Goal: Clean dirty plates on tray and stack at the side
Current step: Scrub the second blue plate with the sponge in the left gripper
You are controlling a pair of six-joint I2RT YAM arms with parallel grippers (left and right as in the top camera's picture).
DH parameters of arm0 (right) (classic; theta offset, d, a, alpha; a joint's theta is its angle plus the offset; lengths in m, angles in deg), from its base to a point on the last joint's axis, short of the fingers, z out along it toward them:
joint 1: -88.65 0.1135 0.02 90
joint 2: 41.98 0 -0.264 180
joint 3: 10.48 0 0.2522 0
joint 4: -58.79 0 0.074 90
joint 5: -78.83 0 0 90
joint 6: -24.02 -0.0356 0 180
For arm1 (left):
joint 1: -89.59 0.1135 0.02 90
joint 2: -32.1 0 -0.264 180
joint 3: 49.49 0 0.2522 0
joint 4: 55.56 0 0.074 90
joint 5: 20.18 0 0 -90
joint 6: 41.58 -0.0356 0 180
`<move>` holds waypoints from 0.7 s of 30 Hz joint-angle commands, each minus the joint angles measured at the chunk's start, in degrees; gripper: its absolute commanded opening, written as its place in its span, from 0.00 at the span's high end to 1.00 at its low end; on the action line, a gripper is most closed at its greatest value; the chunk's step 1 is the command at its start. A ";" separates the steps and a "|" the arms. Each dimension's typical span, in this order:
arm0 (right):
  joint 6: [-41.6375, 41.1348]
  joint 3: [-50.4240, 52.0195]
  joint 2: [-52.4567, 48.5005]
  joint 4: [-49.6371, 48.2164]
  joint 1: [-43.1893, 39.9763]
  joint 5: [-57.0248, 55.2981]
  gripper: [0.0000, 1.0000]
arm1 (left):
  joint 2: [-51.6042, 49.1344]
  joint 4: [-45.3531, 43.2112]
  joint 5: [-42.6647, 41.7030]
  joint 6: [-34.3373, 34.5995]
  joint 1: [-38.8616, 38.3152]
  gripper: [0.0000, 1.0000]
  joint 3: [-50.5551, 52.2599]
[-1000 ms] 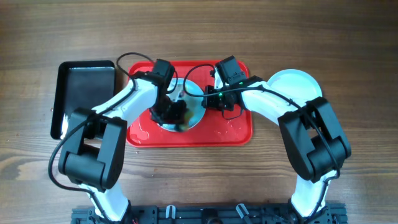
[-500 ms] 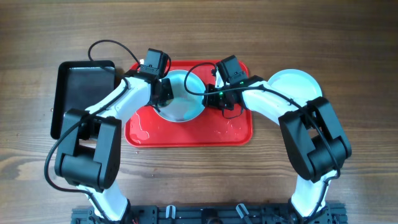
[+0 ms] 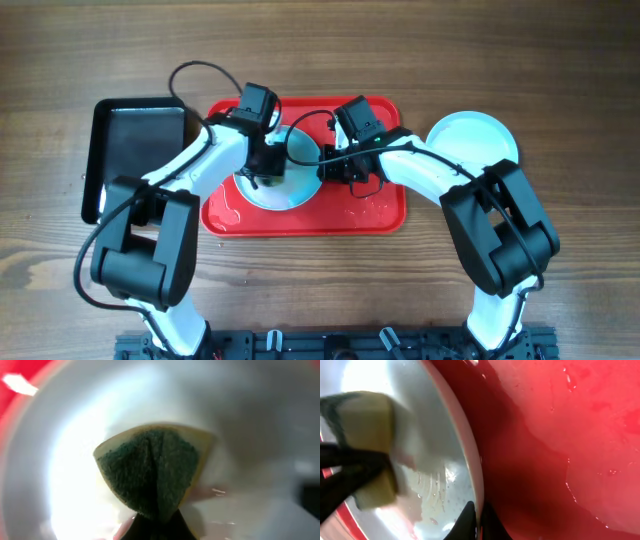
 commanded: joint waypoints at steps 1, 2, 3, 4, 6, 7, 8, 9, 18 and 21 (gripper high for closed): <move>3.56 0.96 -1.68 0.66 2.45 4.04 0.96 | -1.60 -2.51 -15.30 -7.41 -3.06 0.96 0.90; 3.54 0.96 -1.68 0.63 2.45 4.04 0.96 | -1.60 -3.54 -15.21 -7.41 -3.13 0.96 0.90; 3.54 0.96 -1.68 0.63 2.45 4.04 0.96 | -1.60 -4.72 -14.78 -6.86 -3.13 0.96 0.90; 3.52 0.96 -1.68 0.63 2.45 4.04 0.96 | -1.60 -6.23 -13.31 -5.51 -2.89 0.96 0.90; 3.52 0.96 -1.68 0.63 2.45 4.04 0.95 | -1.60 -10.01 -5.60 0.55 -2.21 0.96 0.90; 3.52 0.96 -1.68 0.63 2.45 4.04 0.96 | -1.60 -11.26 -2.45 2.58 -1.90 0.96 0.90; 3.52 0.96 -1.68 0.63 2.43 4.04 0.96 | -1.60 -12.48 1.25 5.22 -1.57 0.96 0.90; 3.54 0.96 -1.68 0.63 2.43 4.04 0.96 | -1.60 -13.64 7.28 9.18 -0.98 0.96 0.90; 3.32 0.96 -1.68 0.37 2.43 3.76 0.96 | -1.60 1.18 30.64 28.04 1.42 0.96 0.92; 2.89 0.96 -1.68 0.17 2.43 3.52 0.96 | -1.60 5.57 30.91 28.04 1.44 0.96 0.92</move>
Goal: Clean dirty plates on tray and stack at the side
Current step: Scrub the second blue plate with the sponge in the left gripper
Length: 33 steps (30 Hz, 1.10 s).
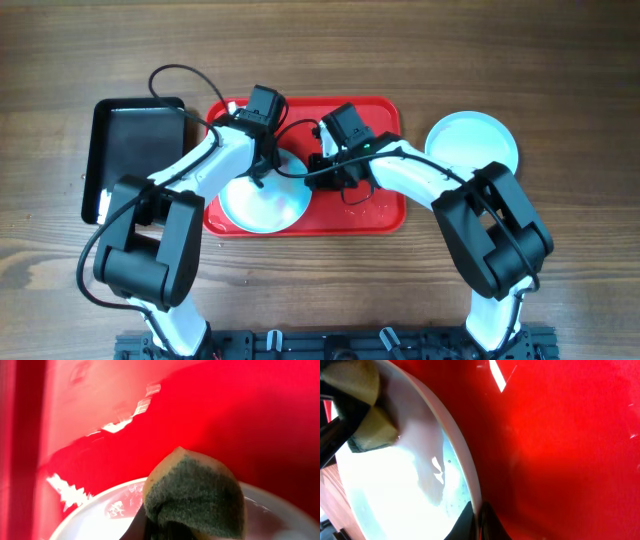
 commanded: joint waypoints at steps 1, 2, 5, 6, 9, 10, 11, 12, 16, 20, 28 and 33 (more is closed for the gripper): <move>0.46 0.94 -1.49 0.81 -0.48 0.92 0.95 | -1.22 4.96 9.75 3.93 2.34 0.96 1.01; -0.17 0.94 -1.49 0.74 -0.66 0.81 0.96 | -1.22 6.05 9.40 3.80 2.34 0.96 0.98; -0.35 0.94 -1.49 0.44 -1.57 0.72 0.96 | -1.22 9.16 1.88 -2.38 2.34 0.96 0.98; -0.35 0.94 -1.49 0.28 -2.12 0.72 0.96 | -1.20 9.90 -2.67 -5.27 2.34 0.96 0.98; -0.33 0.94 -1.49 0.04 -3.32 0.72 0.96 | -1.20 10.51 -20.52 -14.91 2.34 0.96 0.98; -0.33 0.94 -1.49 0.04 -3.52 0.72 0.96 | -1.20 10.51 -26.80 -17.73 2.34 0.96 0.98; -0.33 0.94 -1.49 0.00 -3.65 0.72 0.96 | -1.20 10.47 -34.95 -21.31 2.34 0.96 0.98; -0.31 0.94 -1.49 -0.09 -3.72 0.72 0.96 | -1.20 10.23 -42.03 -24.28 2.34 0.96 0.98; -0.35 0.94 -1.49 -0.35 -3.76 0.72 0.96 | -1.20 6.38 -50.51 -26.08 2.34 0.96 0.98; -1.95 0.94 -1.49 -0.37 -4.17 0.72 0.96 | -1.20 -0.76 -49.96 -19.17 2.91 0.96 0.98; -10.78 0.94 -1.49 -2.12 -8.63 -1.73 0.96 | -1.14 -4.98 -33.09 -5.68 8.15 0.96 -3.15; -15.91 0.94 -1.49 -2.95 -9.05 -5.84 0.95 | 1.01 11.82 -17.55 -5.68 9.49 0.96 -15.45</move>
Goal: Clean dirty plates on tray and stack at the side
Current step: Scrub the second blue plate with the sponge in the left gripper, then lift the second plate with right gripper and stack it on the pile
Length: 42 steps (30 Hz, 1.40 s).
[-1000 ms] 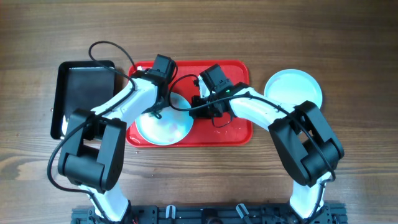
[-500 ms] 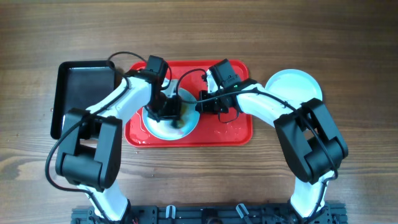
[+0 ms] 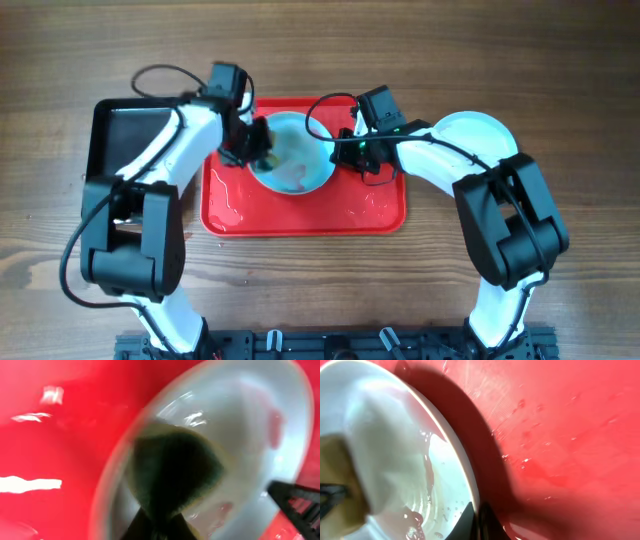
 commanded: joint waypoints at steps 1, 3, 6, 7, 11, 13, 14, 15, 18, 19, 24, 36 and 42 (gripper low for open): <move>-6.19 0.61 -1.40 -0.44 -0.24 -5.07 0.96 | 2.25 6.12 10.56 1.36 0.79 0.96 -8.41; -7.63 0.61 -1.40 -0.70 -0.24 -5.81 0.96 | 3.89 7.15 10.51 2.14 0.52 0.96 -9.31; -8.72 0.61 -1.40 -0.68 -0.24 -6.62 0.96 | 4.09 10.19 10.58 5.99 -0.52 0.96 -8.48; -8.61 0.61 -1.40 -0.68 -0.24 -6.60 0.96 | 4.09 10.21 10.60 6.84 -0.79 0.96 -7.43; -5.75 0.61 -1.40 -0.24 -0.24 -6.32 0.96 | 4.07 8.20 10.97 9.31 -2.03 0.96 -1.31; -2.38 0.52 -1.22 0.17 -0.24 -4.52 0.96 | 4.07 6.54 10.97 9.31 -2.29 0.96 1.92; -1.36 0.35 -0.90 1.07 -0.24 -4.33 0.96 | 4.07 6.12 10.99 9.29 -2.21 0.96 2.91; 0.22 0.02 -0.24 2.19 -0.24 -4.20 0.96 | 4.07 5.81 11.02 9.31 -1.95 0.96 3.41; 5.22 -0.81 3.28 7.02 -0.22 -5.70 0.96 | 4.09 4.26 10.99 9.31 -0.79 0.96 3.56; 6.80 -0.81 5.49 10.08 -0.07 -8.57 0.96 | 4.09 3.67 10.99 9.31 -0.26 0.96 3.56; 11.32 -0.81 14.03 21.00 -0.07 -22.14 0.96 | 4.09 1.51 10.97 9.31 1.81 0.96 3.56; 15.50 -0.81 30.05 28.39 12.87 -60.92 0.96 | 4.09 -0.37 10.95 9.29 2.03 0.96 3.56; 17.14 -0.79 30.01 28.50 22.80 -77.00 0.96 | 4.09 -0.37 10.95 9.29 2.01 0.96 3.56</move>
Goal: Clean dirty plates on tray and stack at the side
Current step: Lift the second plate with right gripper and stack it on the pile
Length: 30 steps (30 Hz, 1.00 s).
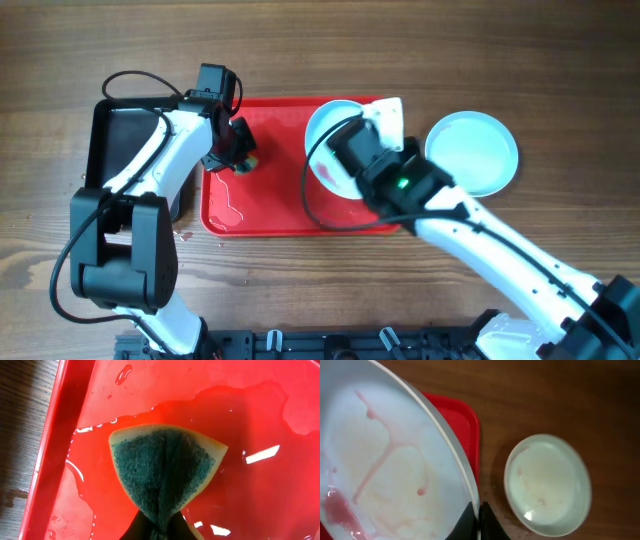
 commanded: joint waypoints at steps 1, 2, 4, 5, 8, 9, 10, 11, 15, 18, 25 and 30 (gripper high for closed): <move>3.04 -0.42 0.74 -0.31 4.17 -13.16 0.96 | 0.68 -0.20 0.96 1.01 0.20 0.96 0.15; 4.22 -0.42 0.74 -0.37 4.87 -13.70 0.96 | 0.68 -0.20 0.96 1.01 0.20 0.96 0.15; 6.14 -0.42 0.74 -0.37 6.08 -14.43 0.96 | 0.68 -0.20 0.96 1.01 0.20 0.96 0.15; 6.64 -0.42 0.74 -0.44 6.40 -14.93 0.96 | 0.68 -0.20 0.96 1.01 0.22 0.96 0.15; 7.43 -0.42 0.74 -0.72 6.67 -15.32 0.96 | 0.68 -0.17 0.96 1.01 0.20 0.96 0.15; 8.48 -0.42 0.74 -0.72 6.67 -15.30 0.95 | 0.68 -0.17 0.96 1.01 0.20 0.96 0.15; 8.85 -0.42 0.74 -0.68 6.67 -16.20 0.96 | 0.66 -0.17 0.96 1.01 0.20 0.96 0.15; 10.67 -0.42 0.74 -1.09 6.67 -17.42 0.96 | 0.68 -0.17 0.96 1.01 0.20 0.96 0.15; 18.56 -0.42 0.74 -5.49 6.67 -21.16 0.96 | 0.68 -0.22 0.96 1.01 0.20 0.96 0.15; 25.97 -0.42 0.74 -11.02 6.67 -22.86 0.95 | 0.68 -0.20 0.96 1.01 0.20 0.96 0.15; 41.90 -0.42 0.74 -22.27 6.67 -26.88 0.96 | 0.68 -0.17 0.96 0.98 0.20 0.96 0.15; 50.73 -0.42 0.74 -29.81 6.67 -31.91 0.96 | 0.66 -0.17 0.96 0.98 0.20 0.96 0.15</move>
